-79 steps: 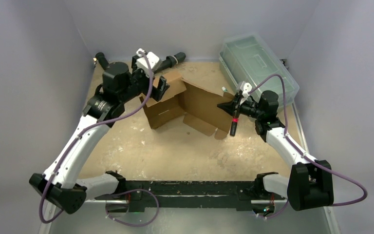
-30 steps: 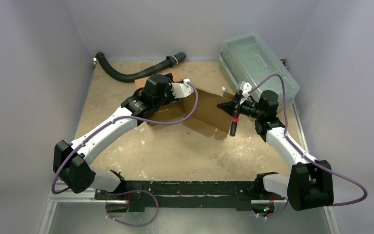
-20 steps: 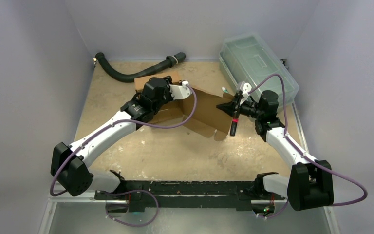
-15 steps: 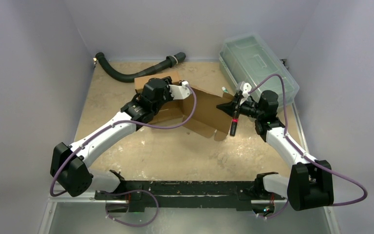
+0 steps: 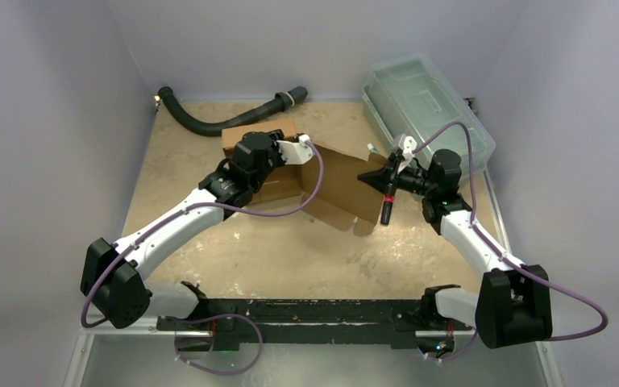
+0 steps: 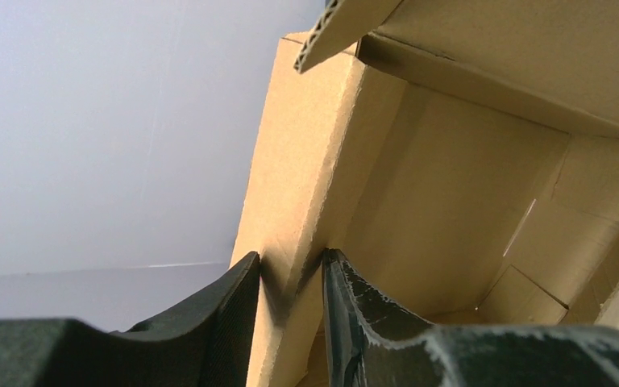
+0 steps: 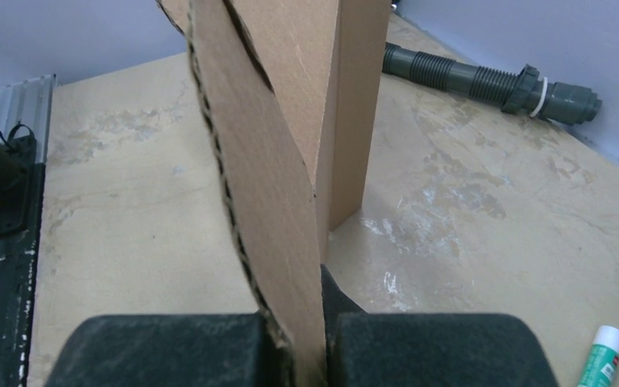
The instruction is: Fold the paper box
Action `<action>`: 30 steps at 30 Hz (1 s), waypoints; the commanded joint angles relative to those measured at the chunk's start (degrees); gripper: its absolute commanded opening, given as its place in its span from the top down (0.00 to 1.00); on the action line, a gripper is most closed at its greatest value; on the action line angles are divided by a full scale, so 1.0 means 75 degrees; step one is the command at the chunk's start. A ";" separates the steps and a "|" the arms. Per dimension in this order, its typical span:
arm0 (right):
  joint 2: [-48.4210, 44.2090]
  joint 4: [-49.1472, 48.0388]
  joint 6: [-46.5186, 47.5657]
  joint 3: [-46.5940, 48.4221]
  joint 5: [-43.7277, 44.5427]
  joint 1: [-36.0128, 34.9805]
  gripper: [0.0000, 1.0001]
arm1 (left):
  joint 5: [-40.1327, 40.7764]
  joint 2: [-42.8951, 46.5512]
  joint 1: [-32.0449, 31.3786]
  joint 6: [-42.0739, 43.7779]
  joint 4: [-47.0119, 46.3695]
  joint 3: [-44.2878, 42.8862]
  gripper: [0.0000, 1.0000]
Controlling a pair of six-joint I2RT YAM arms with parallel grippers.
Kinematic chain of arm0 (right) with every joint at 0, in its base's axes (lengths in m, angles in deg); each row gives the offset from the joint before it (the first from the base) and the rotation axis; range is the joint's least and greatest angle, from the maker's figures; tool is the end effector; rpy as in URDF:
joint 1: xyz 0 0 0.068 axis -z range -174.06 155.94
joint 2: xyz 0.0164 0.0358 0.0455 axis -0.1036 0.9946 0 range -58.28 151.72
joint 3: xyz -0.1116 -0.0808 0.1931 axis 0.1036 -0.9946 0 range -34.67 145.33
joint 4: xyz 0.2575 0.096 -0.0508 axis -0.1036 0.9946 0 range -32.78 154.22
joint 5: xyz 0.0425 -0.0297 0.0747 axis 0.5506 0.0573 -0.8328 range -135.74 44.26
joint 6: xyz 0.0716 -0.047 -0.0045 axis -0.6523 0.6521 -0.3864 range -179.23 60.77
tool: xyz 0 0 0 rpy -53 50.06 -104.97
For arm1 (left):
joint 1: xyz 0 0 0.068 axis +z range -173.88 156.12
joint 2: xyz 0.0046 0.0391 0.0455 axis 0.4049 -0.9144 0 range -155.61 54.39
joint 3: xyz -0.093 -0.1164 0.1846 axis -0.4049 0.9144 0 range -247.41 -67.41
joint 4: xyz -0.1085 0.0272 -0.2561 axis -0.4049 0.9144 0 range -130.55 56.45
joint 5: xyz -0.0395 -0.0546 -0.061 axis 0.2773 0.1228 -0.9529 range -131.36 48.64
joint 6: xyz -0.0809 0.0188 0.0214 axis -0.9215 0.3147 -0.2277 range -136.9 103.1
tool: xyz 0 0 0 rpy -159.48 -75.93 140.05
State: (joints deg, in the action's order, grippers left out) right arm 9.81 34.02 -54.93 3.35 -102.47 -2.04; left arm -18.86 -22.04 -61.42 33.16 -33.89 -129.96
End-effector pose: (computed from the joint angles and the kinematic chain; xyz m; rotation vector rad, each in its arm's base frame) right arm 0.2968 0.1054 0.2299 -0.9003 1.4560 0.8773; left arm 0.3128 -0.2039 0.2786 1.1363 1.5672 0.5242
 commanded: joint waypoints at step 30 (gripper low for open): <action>-0.0293 -0.0841 -0.1867 0.0404 -0.0311 -0.0059 1.00 | -0.0654 0.0462 -0.0169 -0.1704 -0.0322 0.0207 1.00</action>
State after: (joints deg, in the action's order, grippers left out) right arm 9.66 29.89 -67.13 3.70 -104.13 -2.04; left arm -21.40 -19.35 -61.44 28.95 -36.97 -127.55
